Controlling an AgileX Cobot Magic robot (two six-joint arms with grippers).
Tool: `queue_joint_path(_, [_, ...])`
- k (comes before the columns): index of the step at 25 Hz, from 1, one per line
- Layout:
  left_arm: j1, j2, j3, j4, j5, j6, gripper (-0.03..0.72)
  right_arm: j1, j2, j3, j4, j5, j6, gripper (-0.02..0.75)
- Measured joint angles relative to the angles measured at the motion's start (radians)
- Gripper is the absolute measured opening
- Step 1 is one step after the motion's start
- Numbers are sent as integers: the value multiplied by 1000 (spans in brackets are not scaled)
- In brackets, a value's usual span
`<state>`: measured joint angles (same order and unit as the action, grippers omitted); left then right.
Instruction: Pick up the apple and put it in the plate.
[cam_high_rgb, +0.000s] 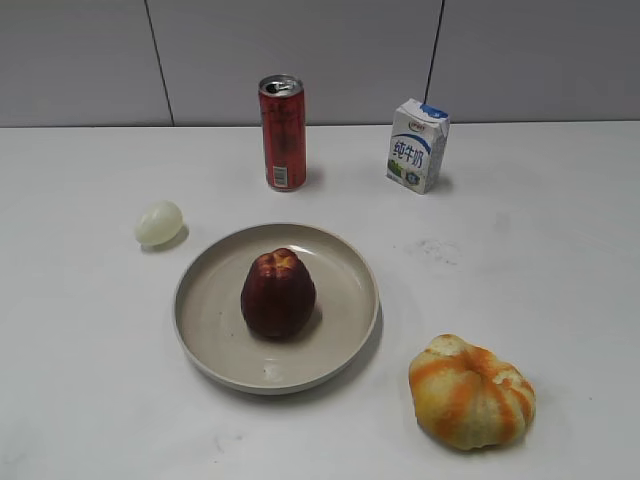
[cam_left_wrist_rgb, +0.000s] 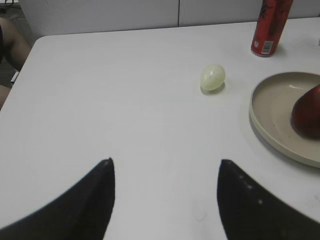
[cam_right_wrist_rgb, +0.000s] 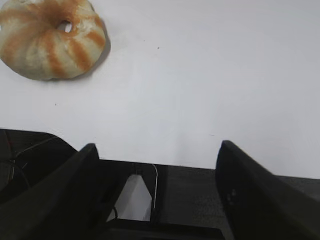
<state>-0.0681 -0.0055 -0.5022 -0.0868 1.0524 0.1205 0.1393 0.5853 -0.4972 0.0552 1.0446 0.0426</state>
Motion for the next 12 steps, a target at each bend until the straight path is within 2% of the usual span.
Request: queue_joint_path(12, [0, 0, 0, 0, 0, 0, 491, 0, -387, 0, 0, 0, -1, 573])
